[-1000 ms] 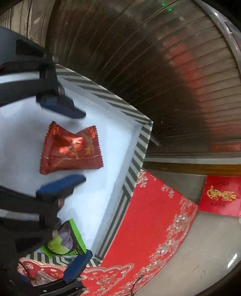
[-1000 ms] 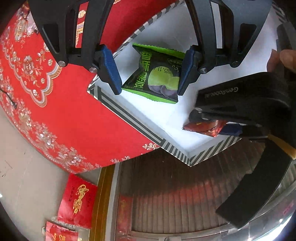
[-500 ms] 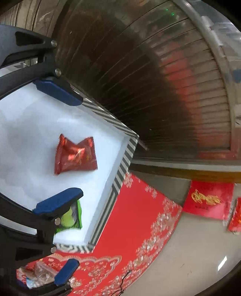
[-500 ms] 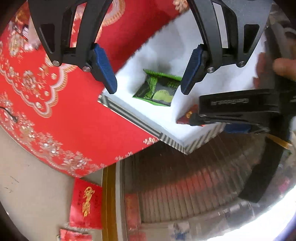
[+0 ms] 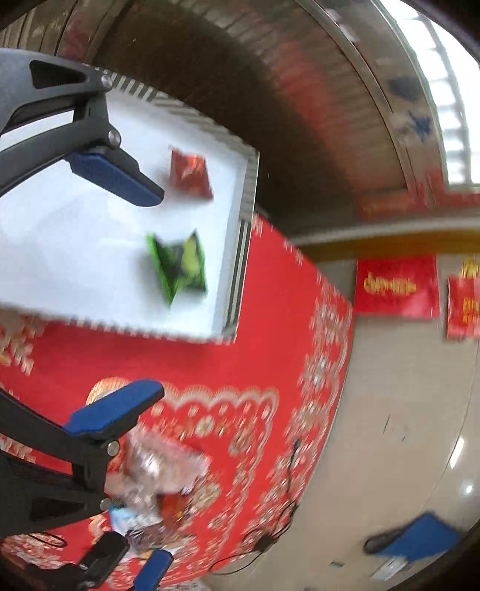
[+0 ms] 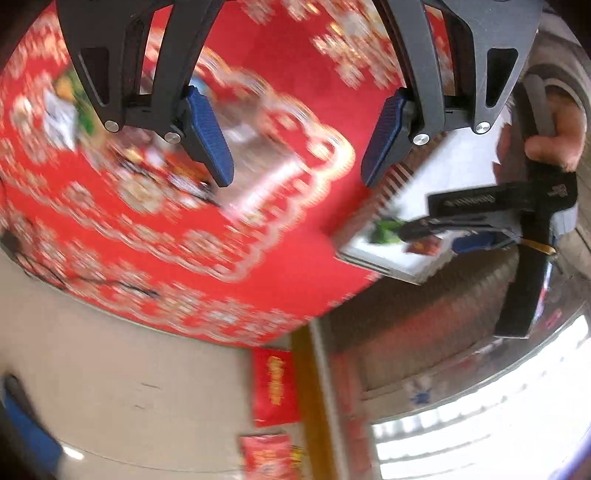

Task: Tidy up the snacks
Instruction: 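Move both tools back over the snack pile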

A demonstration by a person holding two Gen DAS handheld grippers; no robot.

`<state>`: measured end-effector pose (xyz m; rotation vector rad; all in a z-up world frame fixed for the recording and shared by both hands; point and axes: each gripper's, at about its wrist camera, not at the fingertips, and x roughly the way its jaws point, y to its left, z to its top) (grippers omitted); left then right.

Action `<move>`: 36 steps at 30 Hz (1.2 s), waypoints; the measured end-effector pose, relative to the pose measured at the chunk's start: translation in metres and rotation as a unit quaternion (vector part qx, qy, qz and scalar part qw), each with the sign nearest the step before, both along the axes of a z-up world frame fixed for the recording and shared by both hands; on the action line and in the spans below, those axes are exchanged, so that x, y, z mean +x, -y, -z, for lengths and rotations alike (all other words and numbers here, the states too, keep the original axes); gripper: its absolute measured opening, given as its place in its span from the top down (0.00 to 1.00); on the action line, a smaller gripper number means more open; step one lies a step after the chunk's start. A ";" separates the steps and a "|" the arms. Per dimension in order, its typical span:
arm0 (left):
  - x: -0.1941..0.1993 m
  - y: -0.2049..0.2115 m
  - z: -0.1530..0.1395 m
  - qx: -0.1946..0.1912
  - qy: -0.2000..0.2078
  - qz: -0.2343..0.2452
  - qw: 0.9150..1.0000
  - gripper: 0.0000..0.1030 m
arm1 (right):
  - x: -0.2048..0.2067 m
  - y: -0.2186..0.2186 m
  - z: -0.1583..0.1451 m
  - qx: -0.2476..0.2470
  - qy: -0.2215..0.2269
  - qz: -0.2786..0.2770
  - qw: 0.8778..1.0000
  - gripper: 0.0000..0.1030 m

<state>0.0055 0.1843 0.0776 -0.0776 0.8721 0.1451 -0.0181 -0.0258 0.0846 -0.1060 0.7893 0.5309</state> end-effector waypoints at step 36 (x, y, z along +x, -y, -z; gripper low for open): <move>0.031 0.136 0.029 -0.037 -0.052 0.072 0.995 0.07 | 0.002 0.178 0.043 0.069 -0.056 0.150 0.985 0.30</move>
